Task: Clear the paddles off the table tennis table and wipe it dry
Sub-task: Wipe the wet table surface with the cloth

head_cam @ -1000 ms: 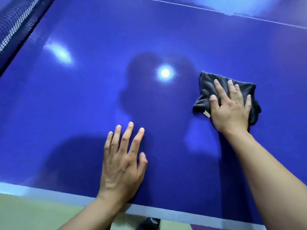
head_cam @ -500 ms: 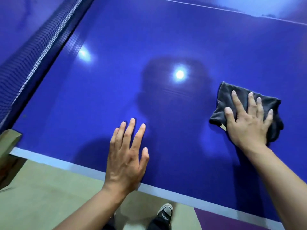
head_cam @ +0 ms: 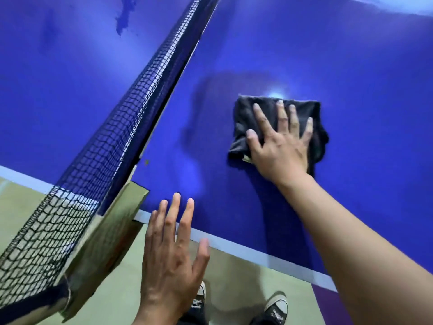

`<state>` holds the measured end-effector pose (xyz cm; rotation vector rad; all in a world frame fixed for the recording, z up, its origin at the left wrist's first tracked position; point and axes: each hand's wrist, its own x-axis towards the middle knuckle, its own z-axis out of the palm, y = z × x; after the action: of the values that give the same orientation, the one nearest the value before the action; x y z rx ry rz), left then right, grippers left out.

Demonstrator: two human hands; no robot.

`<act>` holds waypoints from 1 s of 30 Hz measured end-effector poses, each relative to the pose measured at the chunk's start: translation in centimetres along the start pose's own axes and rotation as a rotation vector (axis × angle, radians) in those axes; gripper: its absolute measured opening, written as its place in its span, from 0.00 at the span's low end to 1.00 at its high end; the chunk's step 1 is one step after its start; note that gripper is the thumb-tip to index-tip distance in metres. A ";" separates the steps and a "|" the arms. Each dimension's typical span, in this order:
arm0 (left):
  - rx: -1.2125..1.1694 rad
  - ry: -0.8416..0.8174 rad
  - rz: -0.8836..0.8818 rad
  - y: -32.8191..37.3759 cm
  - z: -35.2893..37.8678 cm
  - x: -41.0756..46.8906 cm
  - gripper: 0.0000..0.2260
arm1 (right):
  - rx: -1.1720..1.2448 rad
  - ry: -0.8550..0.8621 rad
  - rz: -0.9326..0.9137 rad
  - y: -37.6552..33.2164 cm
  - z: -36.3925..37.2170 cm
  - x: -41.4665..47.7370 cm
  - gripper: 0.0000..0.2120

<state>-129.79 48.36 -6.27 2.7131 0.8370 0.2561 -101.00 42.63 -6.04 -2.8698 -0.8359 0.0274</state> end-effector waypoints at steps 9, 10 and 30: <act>-0.097 0.000 0.040 -1.5 -0.4 0.0 0.29 | 0.090 -0.054 -0.381 -16.2 2.6 -0.1 0.27; -0.094 -0.006 0.033 -1.3 -0.4 0.0 0.29 | 0.094 -0.047 -0.384 -16.0 2.6 0.0 0.27; -0.027 -0.118 0.210 20.1 5.1 -6.5 0.25 | 0.067 0.028 0.218 23.6 -4.4 -11.8 0.29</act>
<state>-123.33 27.60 -5.10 2.7599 0.5136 0.1478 -98.15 16.04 -5.57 -2.8756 -0.5042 0.0388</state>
